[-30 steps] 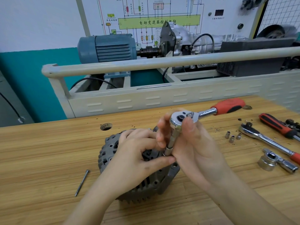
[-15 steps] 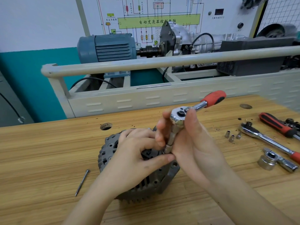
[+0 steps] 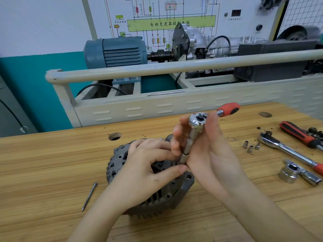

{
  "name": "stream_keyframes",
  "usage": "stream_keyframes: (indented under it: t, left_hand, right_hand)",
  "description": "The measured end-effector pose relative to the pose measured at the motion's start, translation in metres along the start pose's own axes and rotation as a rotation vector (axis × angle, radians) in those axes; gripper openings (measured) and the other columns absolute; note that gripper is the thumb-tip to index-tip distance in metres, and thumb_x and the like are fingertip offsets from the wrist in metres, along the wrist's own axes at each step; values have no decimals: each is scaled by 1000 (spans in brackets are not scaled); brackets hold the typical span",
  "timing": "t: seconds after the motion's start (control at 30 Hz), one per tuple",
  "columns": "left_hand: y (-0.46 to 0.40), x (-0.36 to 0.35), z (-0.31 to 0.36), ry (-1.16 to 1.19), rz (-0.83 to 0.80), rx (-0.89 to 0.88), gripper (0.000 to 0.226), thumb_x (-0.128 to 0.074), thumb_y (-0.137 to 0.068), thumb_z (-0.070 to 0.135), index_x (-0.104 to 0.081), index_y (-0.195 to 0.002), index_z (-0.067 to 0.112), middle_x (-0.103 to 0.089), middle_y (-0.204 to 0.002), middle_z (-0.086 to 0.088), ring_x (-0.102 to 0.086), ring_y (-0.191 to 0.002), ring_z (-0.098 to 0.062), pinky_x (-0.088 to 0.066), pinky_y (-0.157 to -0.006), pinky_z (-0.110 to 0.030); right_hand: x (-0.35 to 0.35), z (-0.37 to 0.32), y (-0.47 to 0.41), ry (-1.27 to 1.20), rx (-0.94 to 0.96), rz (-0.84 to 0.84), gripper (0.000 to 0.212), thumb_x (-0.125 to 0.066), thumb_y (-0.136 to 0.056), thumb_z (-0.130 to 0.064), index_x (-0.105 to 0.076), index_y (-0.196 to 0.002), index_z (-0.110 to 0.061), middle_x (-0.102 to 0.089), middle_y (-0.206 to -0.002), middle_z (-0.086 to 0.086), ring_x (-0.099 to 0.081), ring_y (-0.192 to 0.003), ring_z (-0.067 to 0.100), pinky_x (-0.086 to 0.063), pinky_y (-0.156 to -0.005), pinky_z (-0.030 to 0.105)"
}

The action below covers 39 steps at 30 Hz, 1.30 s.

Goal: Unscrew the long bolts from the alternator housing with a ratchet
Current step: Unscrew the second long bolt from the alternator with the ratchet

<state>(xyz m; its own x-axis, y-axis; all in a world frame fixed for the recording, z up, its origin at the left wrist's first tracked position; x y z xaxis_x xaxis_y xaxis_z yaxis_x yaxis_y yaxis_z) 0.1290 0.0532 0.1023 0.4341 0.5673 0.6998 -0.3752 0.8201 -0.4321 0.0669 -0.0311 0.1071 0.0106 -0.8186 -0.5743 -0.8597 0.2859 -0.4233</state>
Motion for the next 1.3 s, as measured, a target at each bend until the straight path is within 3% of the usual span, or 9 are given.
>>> stream_keyframes:
  t: [0.2,0.37,0.57,0.63,0.8,0.9,1.03,1.17,1.3]
  left_hand:
    - [-1,1,1,56,55,-5,28,-55,-64,59,-61,-65,32,-60,-90,20,-51,-93,5,-30,-99,-43]
    - [0,0,-1,43,62,-23,45,-55,-66,59,-68,-79,17,-65,-90,6,-51,-97,1,-30,-99,-39]
    - [0,0,0,-4,88,20,28,-52,-64,60,-56,-60,33,-60,-95,18,-50,-94,7,-21,-98,-22]
    - [0,0,0,1,87,26,25,-52,-63,61,-55,-59,36,-60,-93,20,-50,-93,8,-22,-99,-24]
    - [0,1,-1,45,92,23,29,-54,-63,59,-56,-59,30,-61,-90,18,-51,-89,9,-30,-93,-29]
    - [0,1,-3,56,88,28,36,-54,-63,58,-57,-62,23,-60,-85,15,-51,-87,6,-31,-93,-31]
    - [0,1,-3,63,74,40,41,-55,-62,59,-57,-63,18,-58,-77,14,-51,-85,3,-31,-96,-35]
    - [0,1,-1,60,96,40,40,-55,-61,60,-56,-62,20,-60,-81,11,-52,-85,4,-31,-93,-32]
    - [0,1,-2,42,43,20,49,-53,-64,59,-70,-79,15,-65,-90,8,-51,-98,2,-32,-99,-42]
  right_hand:
    - [-3,-4,3,102,62,11,35,-78,-58,-49,-69,-77,-21,-64,-72,-3,-59,-65,9,-49,-62,22]
    - [-6,-2,4,157,52,47,42,-69,-60,-58,-69,-82,-22,-65,-75,-1,-61,-67,12,-50,-65,23]
    - [-3,2,7,114,44,129,47,-46,-70,-59,-67,-95,-24,-68,-83,2,-62,-65,13,-50,-59,25]
    - [-4,2,9,91,69,128,47,-42,-74,-58,-62,-101,-25,-68,-86,3,-61,-66,13,-50,-60,27]
    - [-5,2,10,76,87,127,34,-50,-77,-44,-60,-104,-25,-68,-85,0,-61,-69,12,-51,-62,27]
    - [-3,3,9,86,60,137,25,-63,-75,-45,-66,-91,-25,-68,-84,-1,-62,-69,11,-51,-62,26]
    - [-1,1,8,42,79,132,39,-80,-56,-39,-67,-88,-20,-67,-91,5,-62,-70,14,-51,-61,28]
    - [-6,-5,8,26,149,88,29,-81,-56,-27,-66,-81,-23,-69,-93,5,-63,-69,16,-52,-63,26]
    - [-6,-3,7,18,111,51,27,-74,-64,-33,-68,-88,-20,-69,-96,6,-63,-69,14,-52,-66,26]
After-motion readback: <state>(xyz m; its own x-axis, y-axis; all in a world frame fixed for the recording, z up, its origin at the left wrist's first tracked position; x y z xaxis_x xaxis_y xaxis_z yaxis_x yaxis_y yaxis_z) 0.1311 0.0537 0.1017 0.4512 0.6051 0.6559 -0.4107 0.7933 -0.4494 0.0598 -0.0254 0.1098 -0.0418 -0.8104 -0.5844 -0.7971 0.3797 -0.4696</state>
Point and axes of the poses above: each hand's wrist, its own y-axis away from the middle knuckle, its own x-axis out of the back of the hand, z = x × y, the point moved 5 cm from there along -y, towards the middle knuckle
